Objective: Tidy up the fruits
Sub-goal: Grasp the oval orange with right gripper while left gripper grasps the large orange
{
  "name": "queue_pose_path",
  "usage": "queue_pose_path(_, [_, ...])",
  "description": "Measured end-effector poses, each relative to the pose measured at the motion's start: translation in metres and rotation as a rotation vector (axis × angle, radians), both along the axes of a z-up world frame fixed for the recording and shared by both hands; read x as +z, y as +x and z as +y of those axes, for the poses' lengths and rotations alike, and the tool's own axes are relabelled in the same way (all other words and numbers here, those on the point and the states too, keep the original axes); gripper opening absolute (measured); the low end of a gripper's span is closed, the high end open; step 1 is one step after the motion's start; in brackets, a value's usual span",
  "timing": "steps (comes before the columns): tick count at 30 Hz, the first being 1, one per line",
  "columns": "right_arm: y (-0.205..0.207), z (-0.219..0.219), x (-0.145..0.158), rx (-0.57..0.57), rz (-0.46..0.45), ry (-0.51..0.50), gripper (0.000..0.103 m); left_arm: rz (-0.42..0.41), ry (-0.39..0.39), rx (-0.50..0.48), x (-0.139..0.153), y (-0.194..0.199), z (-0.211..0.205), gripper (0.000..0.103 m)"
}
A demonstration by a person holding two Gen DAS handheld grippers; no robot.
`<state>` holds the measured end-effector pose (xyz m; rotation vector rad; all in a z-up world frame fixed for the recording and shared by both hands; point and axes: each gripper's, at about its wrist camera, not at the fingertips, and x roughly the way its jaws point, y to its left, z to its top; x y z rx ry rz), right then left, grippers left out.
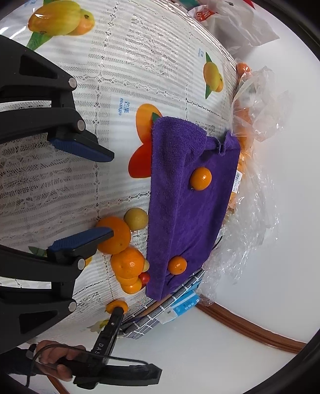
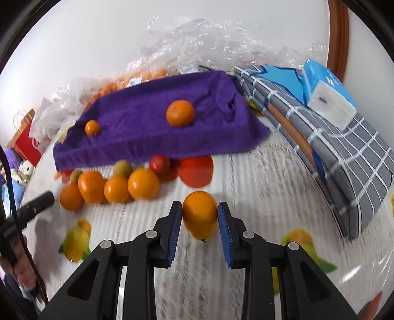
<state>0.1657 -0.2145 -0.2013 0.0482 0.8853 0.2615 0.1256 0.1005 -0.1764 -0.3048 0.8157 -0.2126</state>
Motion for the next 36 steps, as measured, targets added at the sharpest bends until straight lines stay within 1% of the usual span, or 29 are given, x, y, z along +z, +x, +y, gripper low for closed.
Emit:
queue_pose_path(4, [0.000,0.000,-0.004,-0.018,-0.017,0.015,0.032,0.000,-0.005,0.000,0.000,0.000,0.000,0.053])
queue_pose_path(8, [0.007,0.004,-0.015,-0.031,-0.009,0.052,0.033,-0.004,-0.012,-0.002,0.000,0.000,0.001,0.053])
queue_pose_path(12, [-0.004,0.010,-0.010,-0.055,-0.074,-0.014,0.032,-0.005,-0.022,-0.011,0.000,-0.001,0.002,0.053])
queue_pose_path(15, [-0.018,0.010,-0.007,-0.043,-0.110,-0.047,0.032,0.000,-0.013,-0.022,0.000,-0.001,-0.001,0.053])
queue_pose_path(18, [-0.030,0.006,-0.002,-0.047,-0.149,-0.023,0.032,-0.010,0.032,-0.026,0.003,-0.002,-0.010,0.052])
queue_pose_path(21, [-0.032,0.005,-0.002,-0.057,-0.150,-0.029,0.032,-0.039,0.055,-0.045,0.008,-0.004,-0.025,0.053])
queue_pose_path(23, [-0.031,0.008,-0.002,-0.054,-0.147,-0.037,0.032,-0.017,0.102,-0.072,0.008,0.002,-0.042,0.053])
queue_pose_path(25, [-0.032,0.008,-0.002,-0.049,-0.150,-0.040,0.032,-0.004,0.173,-0.066,0.005,0.007,-0.058,0.053])
queue_pose_path(27, [-0.032,0.008,-0.001,-0.052,-0.151,-0.042,0.032,0.034,0.240,-0.069,0.001,0.014,-0.070,0.053])
queue_pose_path(28, [-0.032,0.008,-0.001,-0.054,-0.150,-0.042,0.032,0.049,0.241,-0.080,-0.002,0.017,-0.072,0.053])
queue_pose_path(29, [-0.033,0.007,-0.001,-0.059,-0.151,-0.044,0.032,0.047,0.245,-0.078,-0.002,0.018,-0.074,0.053])
queue_pose_path(31, [-0.033,0.007,-0.001,-0.075,-0.157,-0.052,0.032,0.048,0.245,-0.072,-0.002,0.019,-0.074,0.049])
queue_pose_path(32, [-0.033,0.006,-0.001,-0.080,-0.159,-0.055,0.032,0.043,0.230,-0.072,-0.001,0.018,-0.072,0.038])
queue_pose_path(34, [-0.033,0.005,0.000,-0.091,-0.163,-0.057,0.032,0.038,0.144,-0.079,-0.001,0.017,-0.061,0.038])
queue_pose_path(36, [-0.033,0.005,0.000,-0.096,-0.165,-0.056,0.032,0.016,0.053,-0.065,0.000,0.014,-0.047,0.038])
